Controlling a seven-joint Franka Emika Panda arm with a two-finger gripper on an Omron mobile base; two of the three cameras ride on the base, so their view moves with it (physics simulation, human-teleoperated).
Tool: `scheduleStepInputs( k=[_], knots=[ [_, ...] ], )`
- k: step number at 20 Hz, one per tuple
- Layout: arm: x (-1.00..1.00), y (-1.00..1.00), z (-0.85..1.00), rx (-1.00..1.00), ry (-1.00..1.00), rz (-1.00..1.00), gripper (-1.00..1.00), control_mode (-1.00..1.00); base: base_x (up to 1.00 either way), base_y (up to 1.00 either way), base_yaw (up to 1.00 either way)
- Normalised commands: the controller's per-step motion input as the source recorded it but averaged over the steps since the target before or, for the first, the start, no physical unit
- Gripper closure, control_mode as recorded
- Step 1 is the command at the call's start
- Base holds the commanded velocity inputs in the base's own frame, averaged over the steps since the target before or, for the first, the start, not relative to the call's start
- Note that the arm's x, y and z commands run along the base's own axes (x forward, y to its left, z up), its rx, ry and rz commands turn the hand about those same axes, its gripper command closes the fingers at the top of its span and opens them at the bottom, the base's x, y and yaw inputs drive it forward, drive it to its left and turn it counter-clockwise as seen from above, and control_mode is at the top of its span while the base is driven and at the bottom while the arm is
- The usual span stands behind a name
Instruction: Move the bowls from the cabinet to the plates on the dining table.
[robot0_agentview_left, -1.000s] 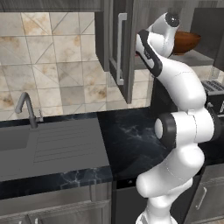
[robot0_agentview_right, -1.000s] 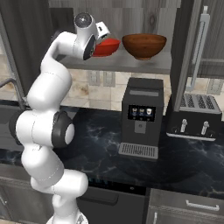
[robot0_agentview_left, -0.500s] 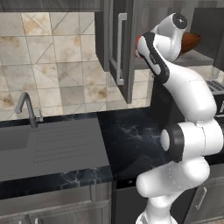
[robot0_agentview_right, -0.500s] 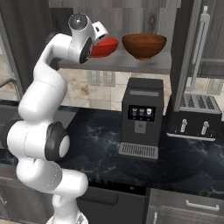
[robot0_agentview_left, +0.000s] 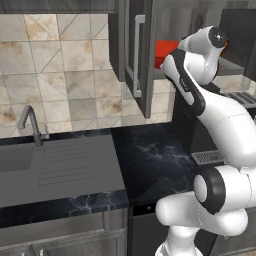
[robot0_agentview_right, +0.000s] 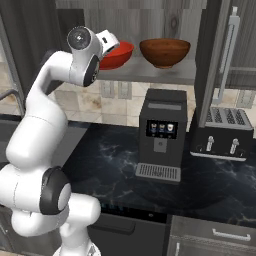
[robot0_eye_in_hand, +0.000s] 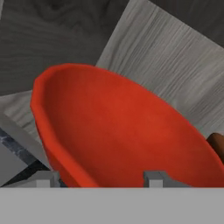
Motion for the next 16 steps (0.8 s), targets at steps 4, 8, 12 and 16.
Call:
scheduleStepInputs(
  k=[4, 8, 12, 16],
  knots=[
    [-0.43, 0.0, 0.0, 0.0, -0.04, 0.0, 1.0, -1.0, 0.0, 0.0, 0.0],
    [-0.4, -0.01, 0.08, 0.0, -0.01, 0.0, 1.0, -1.0, 0.0, 0.0, 0.0],
    [-0.33, -0.04, 0.2, 0.0, 0.0, 0.0, 1.0, -1.0, 0.0, 0.0, 0.0],
    [-0.29, -0.06, 0.35, 0.02, 0.02, 0.0, 1.0, -1.0, 0.0, 0.0, 0.0]
  ],
)
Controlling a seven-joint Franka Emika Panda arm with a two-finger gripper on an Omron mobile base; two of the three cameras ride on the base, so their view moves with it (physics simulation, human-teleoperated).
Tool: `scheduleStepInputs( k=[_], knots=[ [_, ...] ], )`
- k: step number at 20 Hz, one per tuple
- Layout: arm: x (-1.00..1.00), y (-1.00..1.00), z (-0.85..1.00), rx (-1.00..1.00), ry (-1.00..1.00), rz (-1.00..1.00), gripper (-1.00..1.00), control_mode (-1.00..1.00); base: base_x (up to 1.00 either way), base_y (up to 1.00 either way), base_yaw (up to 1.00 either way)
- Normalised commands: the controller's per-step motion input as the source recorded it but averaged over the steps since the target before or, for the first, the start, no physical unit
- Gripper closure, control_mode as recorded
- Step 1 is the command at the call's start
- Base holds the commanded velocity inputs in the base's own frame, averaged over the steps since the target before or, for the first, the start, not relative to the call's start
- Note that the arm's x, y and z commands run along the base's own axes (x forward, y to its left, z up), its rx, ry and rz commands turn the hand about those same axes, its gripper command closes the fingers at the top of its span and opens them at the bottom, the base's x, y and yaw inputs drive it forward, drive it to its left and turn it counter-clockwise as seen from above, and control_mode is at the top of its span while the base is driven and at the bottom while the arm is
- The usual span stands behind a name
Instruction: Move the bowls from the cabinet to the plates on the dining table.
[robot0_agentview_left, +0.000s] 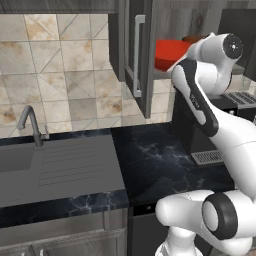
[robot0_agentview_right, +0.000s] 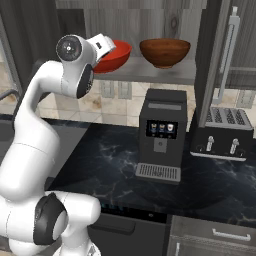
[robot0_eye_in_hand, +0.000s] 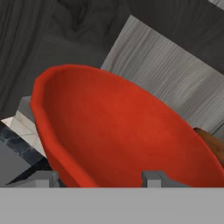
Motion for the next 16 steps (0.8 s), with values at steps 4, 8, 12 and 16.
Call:
scheduleStepInputs(
  k=[4, 8, 12, 16],
  knots=[
    [-0.31, -0.08, 0.31, 0.02, 0.03, 0.0, 1.0, -1.0, 0.0, 0.0, 0.0],
    [-0.33, -0.11, 0.05, 0.0, 0.03, 0.0, 1.0, -1.0, 0.0, 0.0, 0.0],
    [-0.46, -0.14, 0.0, 0.0, 0.01, 0.0, 1.0, -1.0, 0.0, 0.0, 0.0],
    [-0.63, -0.12, -0.01, 0.0, 0.0, 0.0, 1.0, -1.0, 0.0, 0.0, 0.0]
  ],
)
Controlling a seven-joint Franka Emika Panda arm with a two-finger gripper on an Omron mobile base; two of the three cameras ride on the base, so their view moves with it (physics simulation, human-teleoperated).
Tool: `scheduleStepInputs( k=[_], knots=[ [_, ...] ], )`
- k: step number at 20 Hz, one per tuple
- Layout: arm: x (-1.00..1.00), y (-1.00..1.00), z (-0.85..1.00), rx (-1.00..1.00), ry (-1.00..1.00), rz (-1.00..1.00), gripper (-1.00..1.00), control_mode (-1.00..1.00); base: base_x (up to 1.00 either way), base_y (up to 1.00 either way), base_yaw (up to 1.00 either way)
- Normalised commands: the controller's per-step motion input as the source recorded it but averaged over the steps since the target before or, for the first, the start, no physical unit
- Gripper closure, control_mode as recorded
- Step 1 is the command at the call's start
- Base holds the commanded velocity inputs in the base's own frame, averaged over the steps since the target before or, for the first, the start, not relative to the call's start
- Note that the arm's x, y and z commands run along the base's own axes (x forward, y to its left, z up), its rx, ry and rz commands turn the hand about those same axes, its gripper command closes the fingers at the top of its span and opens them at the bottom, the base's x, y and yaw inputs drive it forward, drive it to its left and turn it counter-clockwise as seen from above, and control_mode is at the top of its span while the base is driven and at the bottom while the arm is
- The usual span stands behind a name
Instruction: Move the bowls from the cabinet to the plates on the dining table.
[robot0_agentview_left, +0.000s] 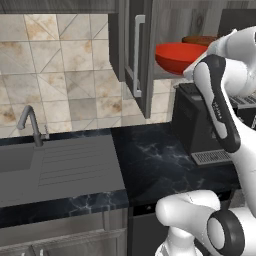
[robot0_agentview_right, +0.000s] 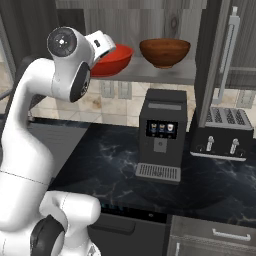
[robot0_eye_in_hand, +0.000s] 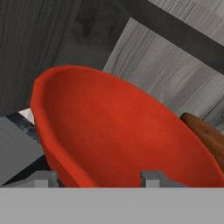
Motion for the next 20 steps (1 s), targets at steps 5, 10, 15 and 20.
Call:
scheduleStepInputs(
  k=[5, 10, 15, 20],
  knots=[
    [-0.75, -0.07, -0.05, 0.0, 0.0, 0.01, 1.0, -1.0, 0.0, 0.0, 0.0],
    [-0.76, 0.0, -0.18, -0.04, 0.0, 0.02, 1.0, -1.0, 0.0, 0.0, 0.0],
    [-0.56, 0.0, -0.31, -0.08, 0.0, 0.03, 1.0, -1.0, 0.0, 0.0, 0.0],
    [-0.18, 0.0, -0.33, -0.1, 0.0, 0.02, 1.0, -1.0, 0.0, 0.0, 0.0]
  ],
)
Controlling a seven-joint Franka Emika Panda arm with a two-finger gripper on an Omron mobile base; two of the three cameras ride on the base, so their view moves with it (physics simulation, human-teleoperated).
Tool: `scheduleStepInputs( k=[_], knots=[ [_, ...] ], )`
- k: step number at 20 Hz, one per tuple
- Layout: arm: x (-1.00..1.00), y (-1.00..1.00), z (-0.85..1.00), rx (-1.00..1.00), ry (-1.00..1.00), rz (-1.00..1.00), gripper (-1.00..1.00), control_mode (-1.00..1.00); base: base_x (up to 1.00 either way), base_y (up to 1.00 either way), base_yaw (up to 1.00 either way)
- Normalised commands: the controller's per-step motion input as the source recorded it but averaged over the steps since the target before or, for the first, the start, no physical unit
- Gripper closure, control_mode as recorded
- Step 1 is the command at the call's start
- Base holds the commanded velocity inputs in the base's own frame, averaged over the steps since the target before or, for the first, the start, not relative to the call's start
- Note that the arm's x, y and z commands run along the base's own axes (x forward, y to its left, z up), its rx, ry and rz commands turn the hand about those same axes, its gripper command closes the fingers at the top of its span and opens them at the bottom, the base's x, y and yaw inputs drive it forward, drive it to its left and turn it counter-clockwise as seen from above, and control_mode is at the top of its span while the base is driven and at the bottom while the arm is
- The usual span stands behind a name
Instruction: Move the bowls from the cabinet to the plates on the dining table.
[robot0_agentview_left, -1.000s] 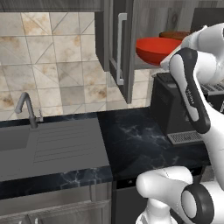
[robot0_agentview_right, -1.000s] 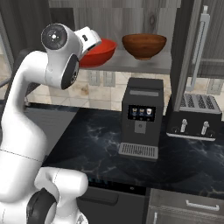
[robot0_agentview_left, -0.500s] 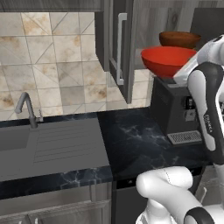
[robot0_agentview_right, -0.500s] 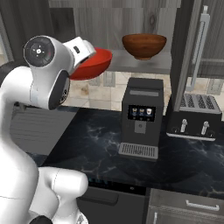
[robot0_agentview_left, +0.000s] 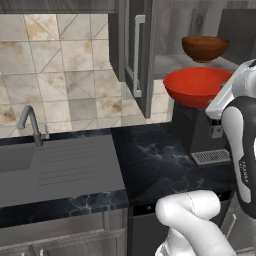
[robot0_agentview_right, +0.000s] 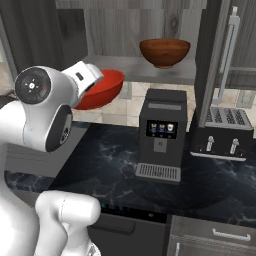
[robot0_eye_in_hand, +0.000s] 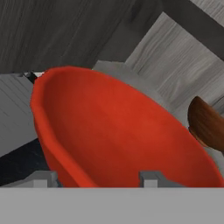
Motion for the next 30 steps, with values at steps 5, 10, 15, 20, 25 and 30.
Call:
scheduleStepInputs(
  k=[5, 10, 15, 20, 25, 30],
  knots=[
    [-0.01, 0.0, -0.25, -0.11, 0.0, 0.01, 1.0, -1.0, 0.0, 0.0, 0.0],
    [0.0, 0.0, -0.08, -0.07, 0.0, 0.0, 1.0, -1.0, 0.0, 0.0, 0.0],
    [0.0, 0.0, -0.05, -0.02, 0.0, 0.0, 1.0, -1.0, 0.0, 0.0, 0.0],
    [0.0, 0.0, -0.1, 0.0, 0.0, 0.0, 1.0, -1.0, 0.0, 0.0, 0.0],
    [0.03, 0.0, -0.12, 0.0, 0.0, 0.0, 1.0, -1.0, 0.0, 0.0, 0.0],
    [0.07, 0.0, -0.34, 0.0, 0.0, 0.0, 1.0, -1.0, 0.0, 0.0, 0.0]
  ],
)
